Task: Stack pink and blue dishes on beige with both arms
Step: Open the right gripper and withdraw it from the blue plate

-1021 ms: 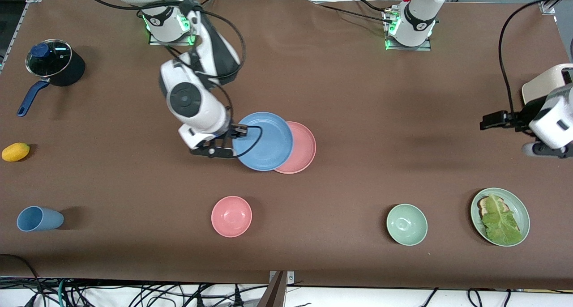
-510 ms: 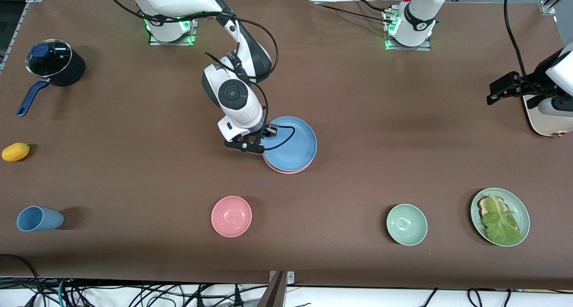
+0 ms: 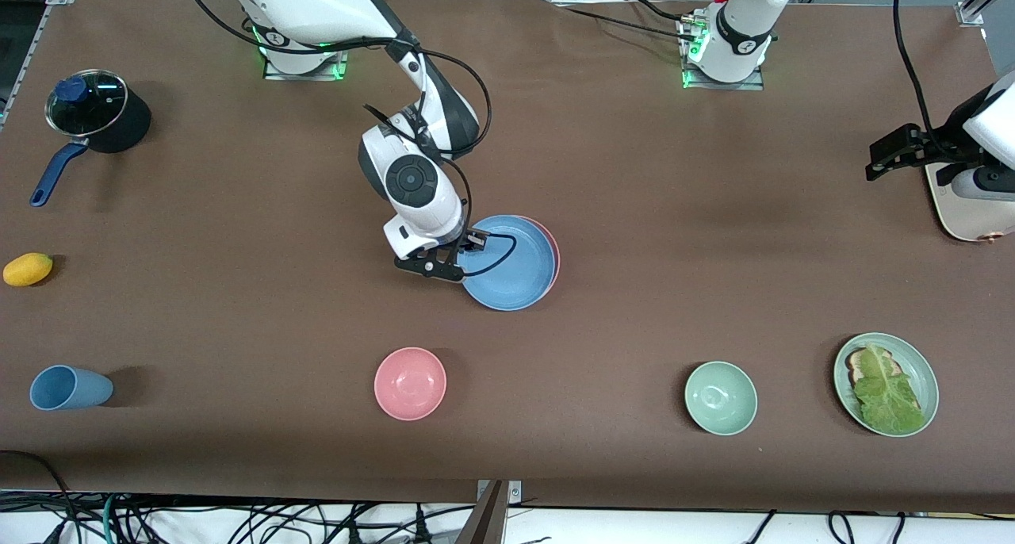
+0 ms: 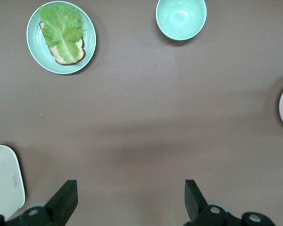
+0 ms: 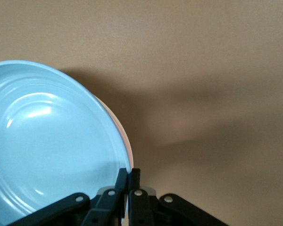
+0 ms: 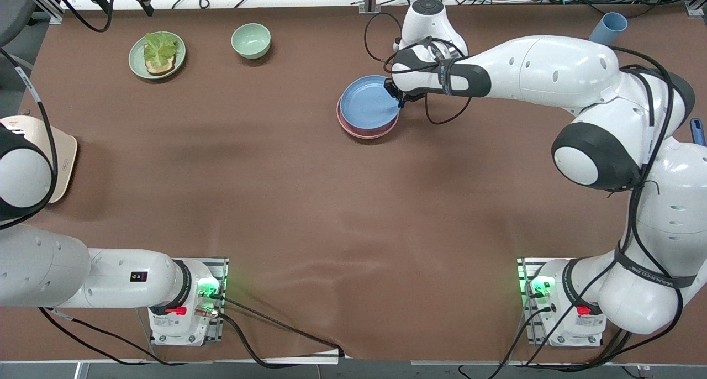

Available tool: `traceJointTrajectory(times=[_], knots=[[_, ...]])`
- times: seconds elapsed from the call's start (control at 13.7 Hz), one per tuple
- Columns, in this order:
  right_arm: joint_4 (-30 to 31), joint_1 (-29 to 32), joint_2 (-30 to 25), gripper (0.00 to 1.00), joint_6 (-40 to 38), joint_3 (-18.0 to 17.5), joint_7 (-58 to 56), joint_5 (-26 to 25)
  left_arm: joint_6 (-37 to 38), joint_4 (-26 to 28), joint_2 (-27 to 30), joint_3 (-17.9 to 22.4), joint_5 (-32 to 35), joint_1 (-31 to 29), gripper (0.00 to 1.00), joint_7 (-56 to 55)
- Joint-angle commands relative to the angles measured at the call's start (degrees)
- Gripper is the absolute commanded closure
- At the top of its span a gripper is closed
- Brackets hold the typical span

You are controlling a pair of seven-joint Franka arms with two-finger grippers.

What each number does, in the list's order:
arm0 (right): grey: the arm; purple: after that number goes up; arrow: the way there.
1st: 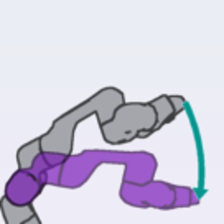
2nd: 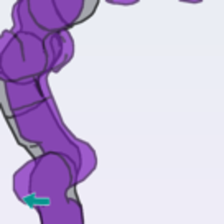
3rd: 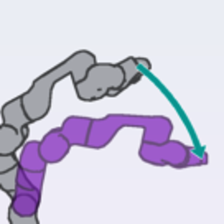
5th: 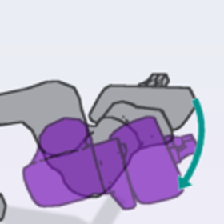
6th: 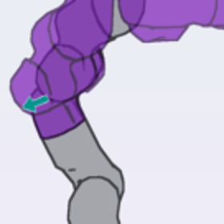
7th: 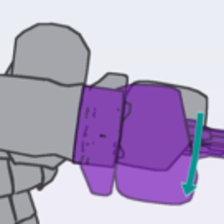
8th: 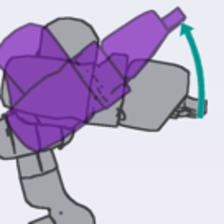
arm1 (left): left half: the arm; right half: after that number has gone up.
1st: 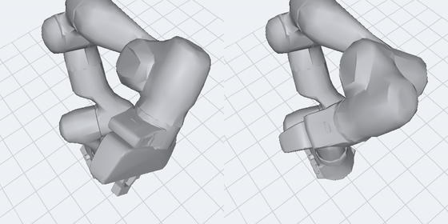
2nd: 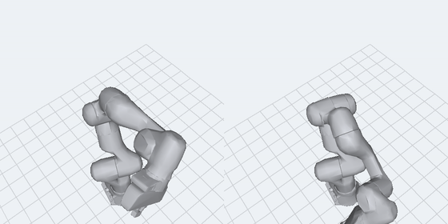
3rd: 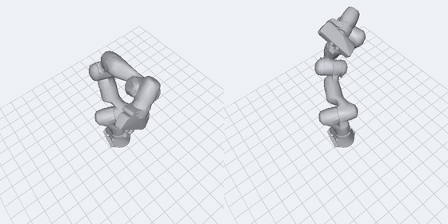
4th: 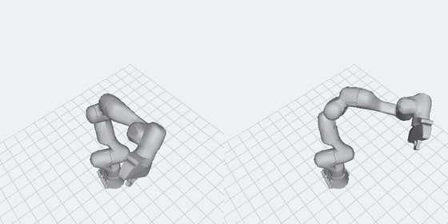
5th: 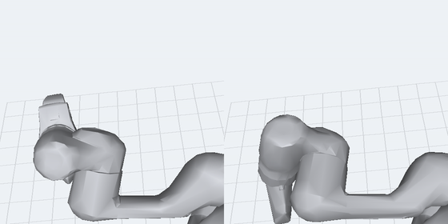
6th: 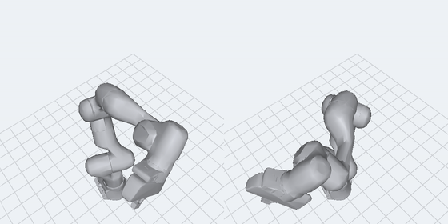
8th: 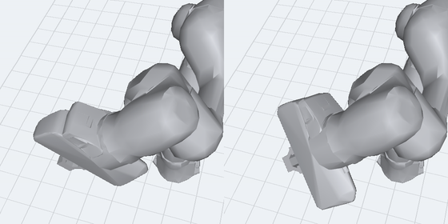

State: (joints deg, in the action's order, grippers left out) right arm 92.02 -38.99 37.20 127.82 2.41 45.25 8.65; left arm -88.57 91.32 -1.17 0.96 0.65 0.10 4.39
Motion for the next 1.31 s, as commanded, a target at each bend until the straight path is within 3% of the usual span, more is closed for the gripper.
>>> traceJointTrajectory(times=[0.0,0.07,0.36,0.51,0.58,0.73,0.88,1.24], knots=[[-1.93,-0.12,0.94,1.00,-0.12,-0.13,1.25,0.41,-2.04,4.12,2.31,0.10,1.63,0.52,0.00,1.15],[-1.93,-0.12,0.94,0.93,-0.12,-0.13,1.25,0.41,-2.74,4.74,2.49,0.10,1.63,0.52,0.00,1.15],[-1.93,-0.12,0.85,0.32,-0.12,-0.13,2.74,0.41,-2.39,4.13,2.40,-1.31,1.46,0.52,0.00,0.62],[-2.11,0.23,0.42,0.17,-0.21,-0.04,2.39,0.41,-2.48,4.22,2.31,-1.31,1.45,0.43,0.00,0.62],[-2.19,0.58,0.24,0.01,-0.47,0.05,2.04,0.32,-2.48,4.13,2.31,-1.31,1.45,0.43,0.00,0.62],[-2.11,1.29,-2.39,0.00,-2.13,1.79,1.60,-0.12,-3.00,3.17,2.23,-1.14,-0.12,-0.18,0.00,0.45],[-2.11,1.29,-5.55,0.00,-4.24,5.92,1.08,-0.12,-2.66,2.38,2.05,-1.05,-0.39,-0.19,0.00,1.14],[-1.58,1.38,-14.24,0.00,-16.79,14.89,-13.93,0.14,-2.48,1.50,1.00,-0.96,-0.48,-0.19,0.00,0.62]])
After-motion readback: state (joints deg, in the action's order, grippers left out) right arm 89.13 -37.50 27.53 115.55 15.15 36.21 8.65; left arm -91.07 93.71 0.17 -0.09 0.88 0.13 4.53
